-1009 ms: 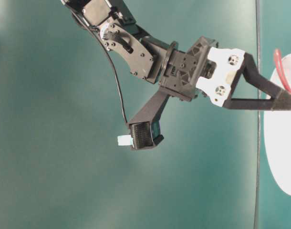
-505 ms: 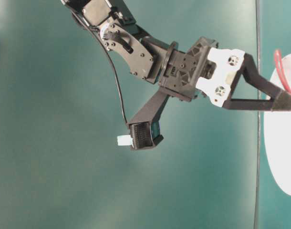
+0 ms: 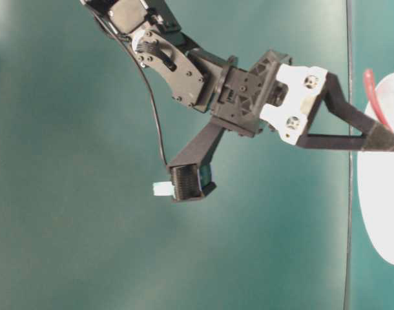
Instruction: Scoop the yellow hexagonal prism block from the bowl with a spoon using the right arm.
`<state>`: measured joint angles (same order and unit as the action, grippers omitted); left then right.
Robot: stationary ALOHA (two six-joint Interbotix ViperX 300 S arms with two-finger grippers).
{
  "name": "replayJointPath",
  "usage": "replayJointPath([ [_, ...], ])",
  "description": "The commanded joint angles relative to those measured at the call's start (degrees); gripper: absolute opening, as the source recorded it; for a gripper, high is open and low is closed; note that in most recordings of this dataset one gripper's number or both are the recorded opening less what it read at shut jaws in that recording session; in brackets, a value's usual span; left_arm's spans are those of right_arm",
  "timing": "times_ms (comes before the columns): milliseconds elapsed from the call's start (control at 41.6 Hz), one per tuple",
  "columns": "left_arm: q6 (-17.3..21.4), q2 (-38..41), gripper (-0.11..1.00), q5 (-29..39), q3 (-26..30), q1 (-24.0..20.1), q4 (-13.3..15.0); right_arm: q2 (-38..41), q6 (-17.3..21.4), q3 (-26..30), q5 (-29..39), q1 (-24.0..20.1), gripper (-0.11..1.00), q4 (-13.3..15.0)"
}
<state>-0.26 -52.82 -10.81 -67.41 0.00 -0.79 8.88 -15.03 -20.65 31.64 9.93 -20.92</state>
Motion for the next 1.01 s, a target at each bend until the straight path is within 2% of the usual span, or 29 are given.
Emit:
replayJointPath([
  [0,0.0,0.3,0.03,-0.5,1.6,0.1,-0.2,-3.1,-0.1,0.6,-0.4,-0.2,0.24,0.1],
  [601,0.0,0.3,0.03,-0.5,1.6,0.0,-0.2,-7.5,0.4,0.7,0.0,-0.1,0.24,1.0],
  [985,0.0,0.2,0.03,-0.5,1.6,0.1,-0.1,-12.0,0.6,1.2,2.1,0.4,0.23,3.0],
])
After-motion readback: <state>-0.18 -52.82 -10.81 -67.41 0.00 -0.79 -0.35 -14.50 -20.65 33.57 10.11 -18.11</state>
